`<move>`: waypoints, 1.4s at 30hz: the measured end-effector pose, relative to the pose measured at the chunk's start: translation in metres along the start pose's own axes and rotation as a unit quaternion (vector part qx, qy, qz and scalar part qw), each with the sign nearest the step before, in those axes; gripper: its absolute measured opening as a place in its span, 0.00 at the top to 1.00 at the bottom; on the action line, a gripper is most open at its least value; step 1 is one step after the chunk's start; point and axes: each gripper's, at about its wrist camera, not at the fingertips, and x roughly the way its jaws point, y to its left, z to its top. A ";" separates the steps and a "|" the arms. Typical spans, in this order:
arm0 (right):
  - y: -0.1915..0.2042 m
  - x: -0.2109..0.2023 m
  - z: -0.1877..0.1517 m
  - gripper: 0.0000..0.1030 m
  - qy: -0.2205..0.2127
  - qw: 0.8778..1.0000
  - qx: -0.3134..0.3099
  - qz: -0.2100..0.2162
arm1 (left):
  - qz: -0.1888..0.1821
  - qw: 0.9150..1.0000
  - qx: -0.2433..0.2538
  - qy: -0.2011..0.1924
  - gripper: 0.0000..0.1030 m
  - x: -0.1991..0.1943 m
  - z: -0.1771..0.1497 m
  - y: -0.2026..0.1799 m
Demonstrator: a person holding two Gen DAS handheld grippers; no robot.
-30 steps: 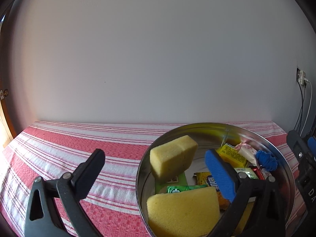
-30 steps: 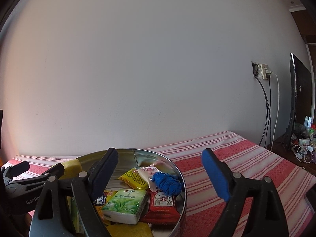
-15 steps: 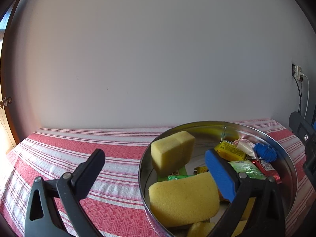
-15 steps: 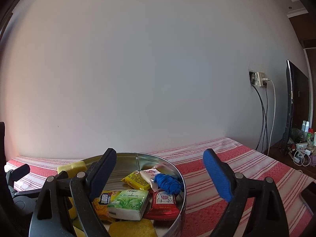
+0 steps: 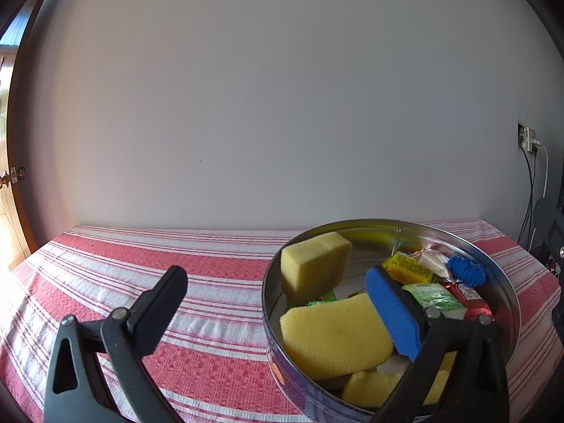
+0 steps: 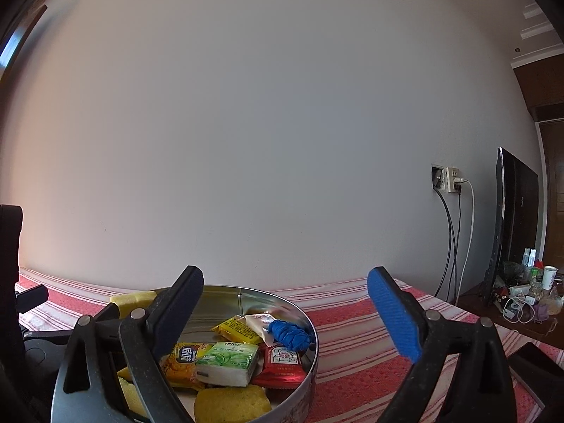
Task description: Organize objects
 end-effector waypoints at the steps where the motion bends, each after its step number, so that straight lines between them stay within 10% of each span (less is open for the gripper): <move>1: 0.000 -0.002 0.000 0.06 -0.004 1.000 0.000 -0.002 | -0.001 1.000 0.000 -0.001 0.01 -0.001 0.000 0.001; 42: -0.004 -0.036 0.000 0.01 -0.033 0.999 0.008 0.000 | 0.004 1.000 0.007 -0.021 0.00 -0.020 -0.006 -0.005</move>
